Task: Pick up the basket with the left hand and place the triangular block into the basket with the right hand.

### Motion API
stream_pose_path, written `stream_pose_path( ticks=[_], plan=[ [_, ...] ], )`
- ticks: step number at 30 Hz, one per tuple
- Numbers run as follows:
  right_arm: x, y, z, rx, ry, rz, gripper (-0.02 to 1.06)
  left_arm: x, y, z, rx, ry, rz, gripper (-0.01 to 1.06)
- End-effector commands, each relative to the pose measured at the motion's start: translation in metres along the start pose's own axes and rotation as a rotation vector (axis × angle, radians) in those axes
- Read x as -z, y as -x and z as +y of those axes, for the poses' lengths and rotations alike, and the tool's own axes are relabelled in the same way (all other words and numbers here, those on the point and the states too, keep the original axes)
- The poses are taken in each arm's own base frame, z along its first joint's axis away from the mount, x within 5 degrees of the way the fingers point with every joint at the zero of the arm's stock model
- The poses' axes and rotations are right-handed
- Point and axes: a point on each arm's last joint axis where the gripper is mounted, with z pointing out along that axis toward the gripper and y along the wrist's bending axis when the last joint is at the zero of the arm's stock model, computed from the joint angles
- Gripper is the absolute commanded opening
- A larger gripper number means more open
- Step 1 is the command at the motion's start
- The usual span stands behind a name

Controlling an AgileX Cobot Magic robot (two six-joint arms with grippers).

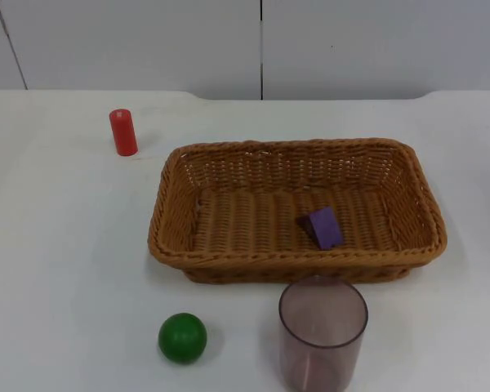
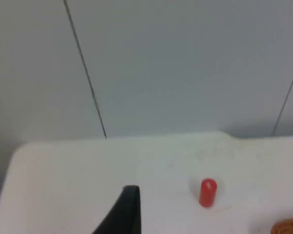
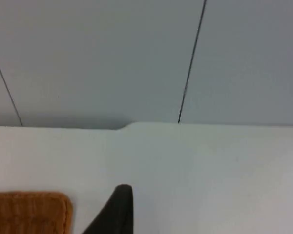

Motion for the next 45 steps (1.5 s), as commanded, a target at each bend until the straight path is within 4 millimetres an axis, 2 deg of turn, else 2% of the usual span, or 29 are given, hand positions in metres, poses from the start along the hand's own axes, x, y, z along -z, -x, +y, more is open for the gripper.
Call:
stream_pose_path(
  ticks=[1, 2, 3, 6, 7, 10, 12, 13, 18, 19, 21, 25, 27, 30, 33, 34, 39, 40, 43, 45],
  plan=[
    [0.005, -0.017, -0.005, -0.043, -0.017, 0.033, 1.04, 0.033, 0.004, 0.005, 0.012, 0.011, -0.070, 1.05],
    [0.009, -0.027, -0.007, -0.054, -0.020, 0.050, 1.04, 0.049, 0.005, 0.006, 0.018, 0.008, -0.106, 1.05],
    [0.009, -0.027, -0.007, -0.054, -0.020, 0.050, 1.04, 0.049, 0.005, 0.006, 0.018, 0.008, -0.106, 1.05],
    [0.016, -0.050, -0.012, -0.052, -0.024, 0.078, 1.04, 0.087, 0.002, 0.010, 0.032, 0.007, -0.166, 1.05],
    [0.016, -0.050, -0.012, -0.052, -0.024, 0.078, 1.04, 0.087, 0.002, 0.010, 0.032, 0.007, -0.166, 1.05],
    [0.037, -0.069, -0.019, -0.066, 0.006, 0.002, 1.04, 0.119, -0.011, 0.015, 0.041, 0.021, -0.158, 1.05],
    [0.058, -0.078, -0.026, -0.057, 0.029, -0.094, 1.04, 0.135, -0.016, 0.018, 0.042, 0.030, -0.173, 1.05],
    [0.058, -0.078, -0.026, -0.057, 0.029, -0.094, 1.04, 0.135, -0.016, 0.018, 0.042, 0.030, -0.173, 1.05],
    [0.118, -0.093, -0.032, 0.049, 0.198, -0.390, 1.04, 0.179, -0.016, 0.020, 0.027, 0.001, -0.396, 1.05],
    [0.118, -0.093, -0.032, 0.049, 0.198, -0.390, 1.04, 0.179, -0.016, 0.020, 0.027, 0.001, -0.396, 1.05],
    [0.133, -0.099, -0.033, 0.046, 0.215, -0.449, 1.04, 0.187, -0.017, 0.018, -0.006, -0.024, -0.434, 1.05],
    [0.146, -0.106, -0.026, 0.133, 0.193, -0.492, 1.04, 0.184, -0.022, 0.012, -0.021, -0.085, -0.395, 1.05],
    [0.153, -0.109, -0.020, 0.119, 0.160, -0.514, 1.04, 0.180, -0.030, 0.010, -0.028, -0.111, -0.384, 1.05],
    [0.161, -0.113, -0.022, 0.074, 0.092, -0.543, 1.04, 0.183, -0.039, 0.011, -0.024, -0.108, -0.386, 1.05],
    [0.170, -0.119, -0.026, 0.057, 0.036, -0.571, 1.04, 0.197, -0.057, 0.016, -0.005, -0.068, -0.421, 1.05],
    [0.170, -0.119, -0.026, 0.057, 0.036, -0.571, 1.04, 0.197, -0.057, 0.016, -0.005, -0.068, -0.421, 1.05],
    [0.183, -0.135, -0.031, 0.079, -0.014, -0.571, 1.04, 0.238, -0.090, 0.031, 0.011, 0.054, -0.557, 1.05],
    [0.183, -0.135, -0.031, 0.079, -0.014, -0.571, 1.04, 0.238, -0.090, 0.031, 0.011, 0.054, -0.557, 1.05],
    [0.193, -0.144, -0.036, 0.102, -0.105, -0.594, 1.04, 0.259, -0.105, 0.035, -0.022, 0.219, -0.594, 1.05],
    [0.197, -0.150, -0.037, 0.088, -0.110, -0.592, 1.04, 0.268, -0.113, 0.032, -0.024, 0.233, -0.616, 1.05]
  ],
)
